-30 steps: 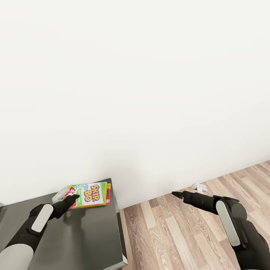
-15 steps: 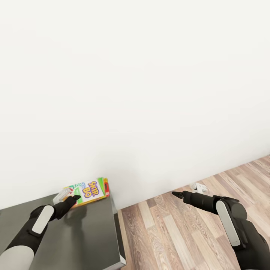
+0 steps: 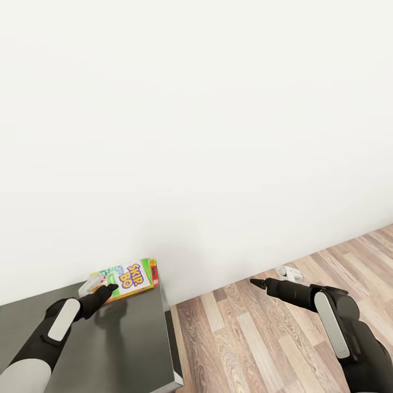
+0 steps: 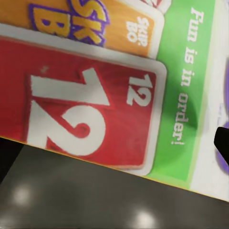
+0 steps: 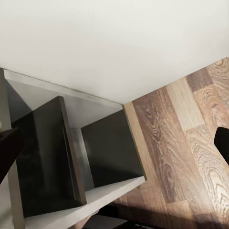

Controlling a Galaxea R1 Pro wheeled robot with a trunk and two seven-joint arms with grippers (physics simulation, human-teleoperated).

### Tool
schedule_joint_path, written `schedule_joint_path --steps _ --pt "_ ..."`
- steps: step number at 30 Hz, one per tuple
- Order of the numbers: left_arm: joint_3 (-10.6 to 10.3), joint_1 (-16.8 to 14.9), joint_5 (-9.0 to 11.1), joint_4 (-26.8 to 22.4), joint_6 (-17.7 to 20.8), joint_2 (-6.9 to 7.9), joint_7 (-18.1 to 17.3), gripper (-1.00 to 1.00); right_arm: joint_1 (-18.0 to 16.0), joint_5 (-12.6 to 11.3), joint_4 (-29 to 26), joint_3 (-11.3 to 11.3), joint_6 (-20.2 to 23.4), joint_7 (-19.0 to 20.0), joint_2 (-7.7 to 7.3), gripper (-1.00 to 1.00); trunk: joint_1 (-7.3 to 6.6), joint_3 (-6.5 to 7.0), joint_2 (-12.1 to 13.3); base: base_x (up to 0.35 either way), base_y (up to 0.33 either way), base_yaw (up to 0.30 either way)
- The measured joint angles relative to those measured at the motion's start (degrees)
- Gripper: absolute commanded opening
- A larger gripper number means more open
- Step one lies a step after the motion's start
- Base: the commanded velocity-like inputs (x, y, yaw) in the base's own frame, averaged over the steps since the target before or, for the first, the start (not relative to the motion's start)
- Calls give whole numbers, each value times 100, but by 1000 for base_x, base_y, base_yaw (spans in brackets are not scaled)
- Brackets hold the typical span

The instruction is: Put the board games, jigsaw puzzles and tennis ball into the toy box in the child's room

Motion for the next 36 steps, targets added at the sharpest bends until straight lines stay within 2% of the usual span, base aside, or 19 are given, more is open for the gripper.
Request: schedule_joint_path --steps 19,23,24,25,26,28,36 --pt "27 23 -14 -1 -17 -7 -230 100 0 -3 0 0 0 0 8 100 8 0 0 -12 -5 -1" --pt "28 -119 -2 -9 -16 -8 -6 100 0 -4 -1 0 -1 0 9 100 70 0 1 -161 -99 0" --pt "35 -138 -51 -17 -17 -4 -52 100 0 -4 -1 0 -1 0 9 100 90 2 -1 -193 -122 0" --pt "37 -137 -65 -15 -13 16 -254 100 0 -4 -1 0 -2 0 9 100 109 1 0 -188 -120 0" --pt "35 -139 68 -34 -28 -4 -389 100 -1 -3 0 0 -2 0 9 100 132 2 -2 -168 -107 0" --pt "29 -138 152 -65 -39 -10 -406 100 0 -3 -1 0 -1 0 9 100 148 2 -1 -134 -86 0" --pt "20 -138 161 -65 -35 -11 -407 100 0 -4 0 2 -3 0 9 100 147 2 -1 -64 -41 0"
